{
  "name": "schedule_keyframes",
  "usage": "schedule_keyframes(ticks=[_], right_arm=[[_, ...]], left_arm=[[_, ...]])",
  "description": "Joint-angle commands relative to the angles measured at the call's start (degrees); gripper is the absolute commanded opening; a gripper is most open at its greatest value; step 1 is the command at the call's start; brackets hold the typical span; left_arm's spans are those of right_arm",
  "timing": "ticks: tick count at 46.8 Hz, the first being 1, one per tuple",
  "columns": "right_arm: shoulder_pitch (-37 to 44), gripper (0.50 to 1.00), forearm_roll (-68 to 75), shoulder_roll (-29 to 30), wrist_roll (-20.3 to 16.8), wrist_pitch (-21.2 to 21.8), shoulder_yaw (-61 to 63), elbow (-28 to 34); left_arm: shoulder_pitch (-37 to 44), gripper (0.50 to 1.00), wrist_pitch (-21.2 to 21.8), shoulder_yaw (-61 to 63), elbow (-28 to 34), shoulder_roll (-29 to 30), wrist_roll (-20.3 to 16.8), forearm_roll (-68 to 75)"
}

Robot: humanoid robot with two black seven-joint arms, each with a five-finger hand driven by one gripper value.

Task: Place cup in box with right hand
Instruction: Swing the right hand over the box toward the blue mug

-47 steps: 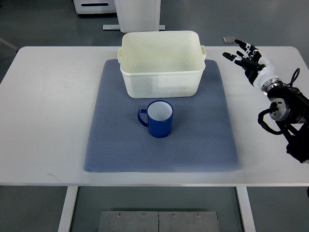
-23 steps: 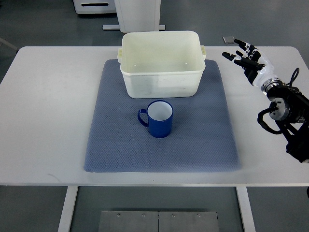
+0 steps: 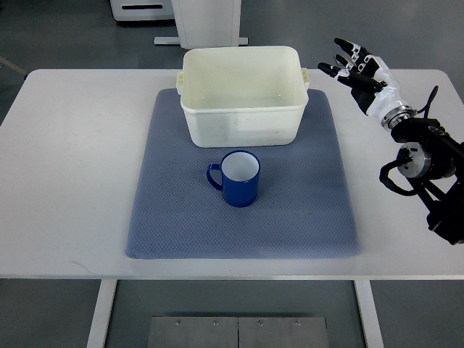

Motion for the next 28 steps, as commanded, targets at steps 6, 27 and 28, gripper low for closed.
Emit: schedule_keyframes(ticks=[6, 27, 28], right_arm=[[-0.1, 0.998, -0.7, -1.1, 0.1, 0.0, -1.2, 6.2], [2.8, 0.998, -7.8, -3.5, 1.6, 8.0, -9.6, 14.9], [3.0, 0.998, -7.9, -3.9, 1.6, 8.3, -10.2, 15.2]], left_arm=[[0.0, 1.000, 0.0, 0.0, 0.0, 0.0, 0.0, 0.0], [0.0, 1.000, 0.0, 0.0, 0.0, 0.0, 0.0, 0.0], [0.0, 1.000, 0.0, 0.0, 0.0, 0.0, 0.0, 0.0]])
